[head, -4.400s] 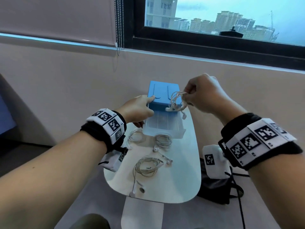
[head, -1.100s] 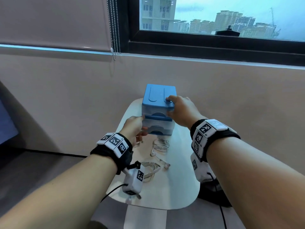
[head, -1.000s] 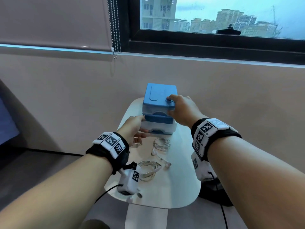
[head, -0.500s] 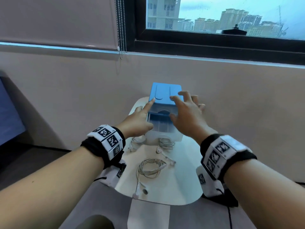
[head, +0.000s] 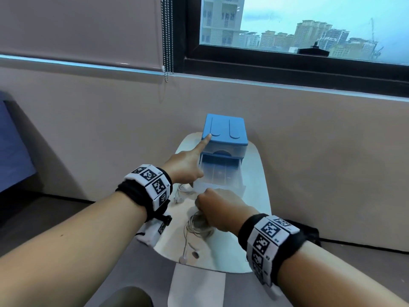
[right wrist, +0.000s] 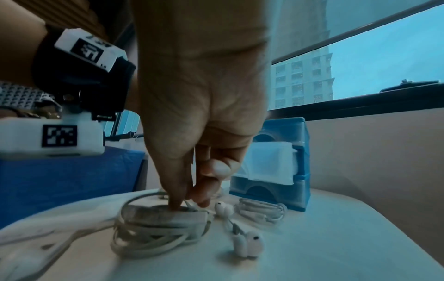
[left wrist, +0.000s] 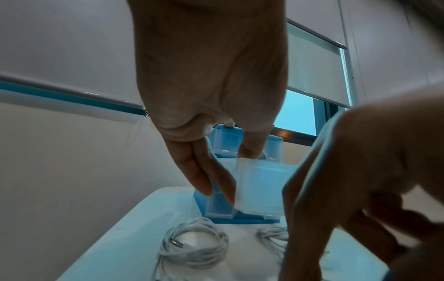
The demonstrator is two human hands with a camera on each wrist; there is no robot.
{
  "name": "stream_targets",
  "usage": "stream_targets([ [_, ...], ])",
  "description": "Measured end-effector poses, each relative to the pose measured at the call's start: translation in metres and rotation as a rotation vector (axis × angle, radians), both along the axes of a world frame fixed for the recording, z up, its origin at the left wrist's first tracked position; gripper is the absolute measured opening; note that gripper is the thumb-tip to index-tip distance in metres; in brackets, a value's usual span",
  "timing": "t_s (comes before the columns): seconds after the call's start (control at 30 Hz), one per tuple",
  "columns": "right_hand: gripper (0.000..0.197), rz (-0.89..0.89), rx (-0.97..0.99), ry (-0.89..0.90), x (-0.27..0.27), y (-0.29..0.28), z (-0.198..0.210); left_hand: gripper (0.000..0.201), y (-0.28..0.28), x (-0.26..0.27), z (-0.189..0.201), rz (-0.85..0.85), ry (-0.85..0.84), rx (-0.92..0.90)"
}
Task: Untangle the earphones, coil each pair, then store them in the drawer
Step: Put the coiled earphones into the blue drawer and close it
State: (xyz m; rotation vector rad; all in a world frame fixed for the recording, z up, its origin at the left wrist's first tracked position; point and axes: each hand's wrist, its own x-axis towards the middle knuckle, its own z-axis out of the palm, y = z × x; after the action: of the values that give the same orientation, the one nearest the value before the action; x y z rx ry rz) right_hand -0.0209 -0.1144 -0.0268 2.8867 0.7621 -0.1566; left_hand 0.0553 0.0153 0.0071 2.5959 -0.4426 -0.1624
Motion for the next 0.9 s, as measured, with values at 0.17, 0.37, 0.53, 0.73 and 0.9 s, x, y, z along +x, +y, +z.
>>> stream_targets([
  [0.17,0.016,0.032,0.001,-0.013,-0.008,0.003,0.009,0.102,0.000,0.002,0.004,-0.044,0.077,-0.015],
  [0.37,0.025,-0.021,0.267,-0.122,-0.001,-0.020,0.063,0.108,0.006,0.010,0.000,-0.078,0.108,-0.058],
  [0.53,0.015,-0.170,0.499,-0.342,0.032,-0.049,0.088,0.109,0.005,0.016,-0.005,-0.084,0.079,-0.035],
  [0.73,0.018,-0.495,0.599,-0.363,0.064,-0.062,0.070,0.109,0.005,0.016,-0.004,-0.074,0.096,-0.040],
  [0.9,0.010,-0.635,0.617,-0.304,0.068,-0.060,0.044,0.109,0.006,0.016,-0.005,-0.076,0.104,-0.056],
])
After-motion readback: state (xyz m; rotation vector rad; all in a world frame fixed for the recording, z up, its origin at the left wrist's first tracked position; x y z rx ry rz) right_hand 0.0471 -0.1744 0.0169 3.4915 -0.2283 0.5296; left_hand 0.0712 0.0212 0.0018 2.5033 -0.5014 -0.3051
